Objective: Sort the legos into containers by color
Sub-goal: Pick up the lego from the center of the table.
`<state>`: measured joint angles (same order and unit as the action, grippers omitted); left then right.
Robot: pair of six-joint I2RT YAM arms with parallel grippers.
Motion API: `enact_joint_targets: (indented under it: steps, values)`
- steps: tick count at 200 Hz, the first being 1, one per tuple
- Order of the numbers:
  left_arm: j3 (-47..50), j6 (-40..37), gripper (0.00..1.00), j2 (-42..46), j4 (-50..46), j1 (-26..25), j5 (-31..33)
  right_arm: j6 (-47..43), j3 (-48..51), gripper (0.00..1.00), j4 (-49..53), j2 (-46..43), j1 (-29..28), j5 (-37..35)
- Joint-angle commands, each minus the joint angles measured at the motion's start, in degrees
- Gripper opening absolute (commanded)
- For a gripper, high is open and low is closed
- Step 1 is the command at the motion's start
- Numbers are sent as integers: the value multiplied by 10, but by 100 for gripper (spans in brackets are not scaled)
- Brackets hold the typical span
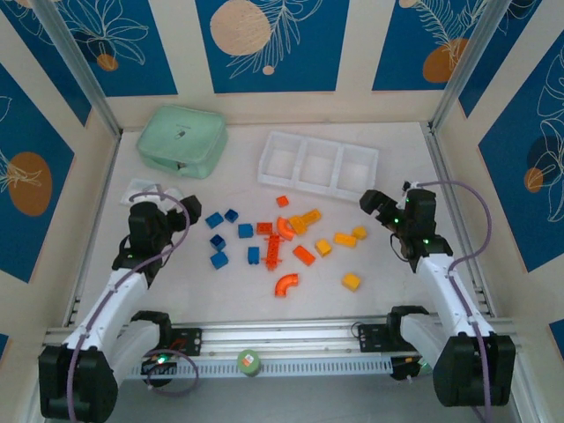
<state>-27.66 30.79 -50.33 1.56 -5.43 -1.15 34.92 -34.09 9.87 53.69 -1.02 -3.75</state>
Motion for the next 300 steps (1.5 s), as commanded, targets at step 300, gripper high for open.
enact_joint_targets:
  steps: [300]
  values:
    - [-60, 133, 99, -94, -82, -328, 11, -236, -290, 66, 153, 490, -348, -100]
